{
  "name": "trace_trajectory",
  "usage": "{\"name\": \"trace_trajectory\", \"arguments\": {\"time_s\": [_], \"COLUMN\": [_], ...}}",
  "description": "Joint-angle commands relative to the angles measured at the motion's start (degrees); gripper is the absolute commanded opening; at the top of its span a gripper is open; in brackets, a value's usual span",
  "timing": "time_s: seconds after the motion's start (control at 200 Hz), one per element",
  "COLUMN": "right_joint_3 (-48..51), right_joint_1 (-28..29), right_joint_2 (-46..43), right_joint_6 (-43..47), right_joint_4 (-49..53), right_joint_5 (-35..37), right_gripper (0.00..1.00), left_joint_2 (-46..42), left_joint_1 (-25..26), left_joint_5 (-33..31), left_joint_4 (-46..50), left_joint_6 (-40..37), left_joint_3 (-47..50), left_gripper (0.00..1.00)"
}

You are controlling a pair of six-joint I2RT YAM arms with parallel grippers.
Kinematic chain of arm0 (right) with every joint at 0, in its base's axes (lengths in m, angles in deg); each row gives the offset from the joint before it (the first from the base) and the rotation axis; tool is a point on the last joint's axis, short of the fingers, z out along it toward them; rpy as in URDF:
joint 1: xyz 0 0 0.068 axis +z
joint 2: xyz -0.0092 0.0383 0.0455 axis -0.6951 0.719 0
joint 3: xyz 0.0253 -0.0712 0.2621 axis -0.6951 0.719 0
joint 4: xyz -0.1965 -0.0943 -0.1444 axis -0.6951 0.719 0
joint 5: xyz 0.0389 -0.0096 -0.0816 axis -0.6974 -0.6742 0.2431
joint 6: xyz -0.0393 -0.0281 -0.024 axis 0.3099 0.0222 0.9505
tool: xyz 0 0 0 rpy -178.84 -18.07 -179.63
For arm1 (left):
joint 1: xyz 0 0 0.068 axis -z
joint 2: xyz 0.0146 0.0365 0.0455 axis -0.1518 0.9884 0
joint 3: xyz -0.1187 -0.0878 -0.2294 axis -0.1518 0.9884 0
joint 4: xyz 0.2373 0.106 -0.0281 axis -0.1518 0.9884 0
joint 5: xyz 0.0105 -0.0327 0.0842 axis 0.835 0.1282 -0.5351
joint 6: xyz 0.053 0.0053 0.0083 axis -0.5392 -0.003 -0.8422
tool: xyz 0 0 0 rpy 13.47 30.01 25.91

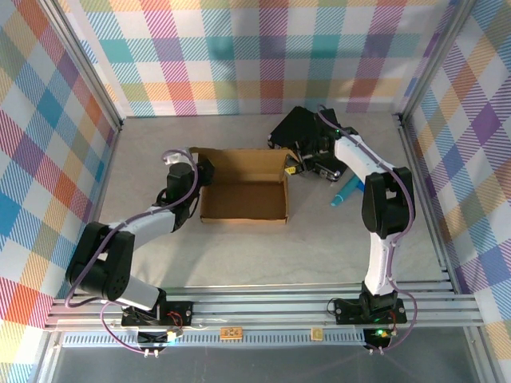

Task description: Fold the paper box

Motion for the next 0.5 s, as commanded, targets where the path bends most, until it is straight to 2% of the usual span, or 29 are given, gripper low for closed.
{"name": "trace_trajectory", "arguments": {"time_s": [0.0, 0.295, 0.495], "right_joint_3": [0.43, 1.89, 4.36], "right_joint_1": [1.81, 2.6, 2.96], "right_joint_2": [-2.05, -2.73, -3.94], "right_joint_6": [2.79, 6.58, 10.9], "right_joint_4": [0.6, 1.11, 0.98], "right_joint_5": [-1.11, -0.19, 1.52], "right_gripper": [0.5, 0.49, 0.48], "left_joint_2": [-2.13, -3.75, -5.07], "left_joint_1": [1.52, 1.74, 1.91], "left_joint_5": [4.26, 3.93, 4.98], "left_joint_4": [5.99, 8.44, 10.28], "left_joint_6": [2.21, 3.61, 4.92], "left_joint_3": [-0.21, 3.63, 5.95], "left_gripper": [0.29, 0.27, 0.3]}}
